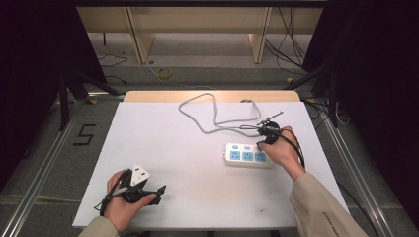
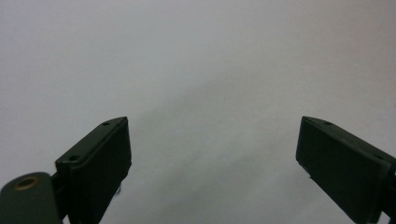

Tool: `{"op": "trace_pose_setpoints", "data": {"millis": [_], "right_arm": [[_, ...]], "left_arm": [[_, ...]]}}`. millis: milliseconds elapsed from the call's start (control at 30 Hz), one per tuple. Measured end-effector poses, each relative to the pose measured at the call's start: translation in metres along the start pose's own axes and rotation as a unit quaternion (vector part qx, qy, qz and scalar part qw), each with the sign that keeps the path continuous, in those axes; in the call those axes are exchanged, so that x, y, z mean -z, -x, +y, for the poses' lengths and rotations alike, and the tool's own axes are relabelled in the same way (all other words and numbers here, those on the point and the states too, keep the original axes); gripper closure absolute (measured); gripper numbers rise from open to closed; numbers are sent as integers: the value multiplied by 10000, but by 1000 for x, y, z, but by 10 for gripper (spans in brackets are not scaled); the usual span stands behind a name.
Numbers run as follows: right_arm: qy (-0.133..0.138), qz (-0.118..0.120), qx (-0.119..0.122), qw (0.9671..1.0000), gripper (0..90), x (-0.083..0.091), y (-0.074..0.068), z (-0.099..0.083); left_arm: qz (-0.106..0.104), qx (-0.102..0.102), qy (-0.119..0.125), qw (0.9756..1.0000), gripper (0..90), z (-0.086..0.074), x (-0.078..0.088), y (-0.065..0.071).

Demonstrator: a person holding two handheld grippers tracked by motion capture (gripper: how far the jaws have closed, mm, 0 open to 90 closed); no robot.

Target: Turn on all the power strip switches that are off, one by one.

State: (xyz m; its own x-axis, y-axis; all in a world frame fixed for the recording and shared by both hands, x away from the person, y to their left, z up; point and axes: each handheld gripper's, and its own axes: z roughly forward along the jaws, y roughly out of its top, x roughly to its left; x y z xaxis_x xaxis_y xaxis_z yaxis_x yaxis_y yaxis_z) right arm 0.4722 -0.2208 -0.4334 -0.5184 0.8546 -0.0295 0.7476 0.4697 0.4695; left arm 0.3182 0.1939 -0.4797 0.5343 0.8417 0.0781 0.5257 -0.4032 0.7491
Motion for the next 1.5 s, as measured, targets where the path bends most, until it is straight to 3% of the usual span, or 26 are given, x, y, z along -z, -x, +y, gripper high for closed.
{"op": "trace_pose_setpoints", "data": {"millis": [1500], "right_arm": [[-150, -108, -116, 9998, 900, -4, -3, 1]], "left_arm": [[10, -42, -9, 10000, 101, 0, 0, 1]]}}
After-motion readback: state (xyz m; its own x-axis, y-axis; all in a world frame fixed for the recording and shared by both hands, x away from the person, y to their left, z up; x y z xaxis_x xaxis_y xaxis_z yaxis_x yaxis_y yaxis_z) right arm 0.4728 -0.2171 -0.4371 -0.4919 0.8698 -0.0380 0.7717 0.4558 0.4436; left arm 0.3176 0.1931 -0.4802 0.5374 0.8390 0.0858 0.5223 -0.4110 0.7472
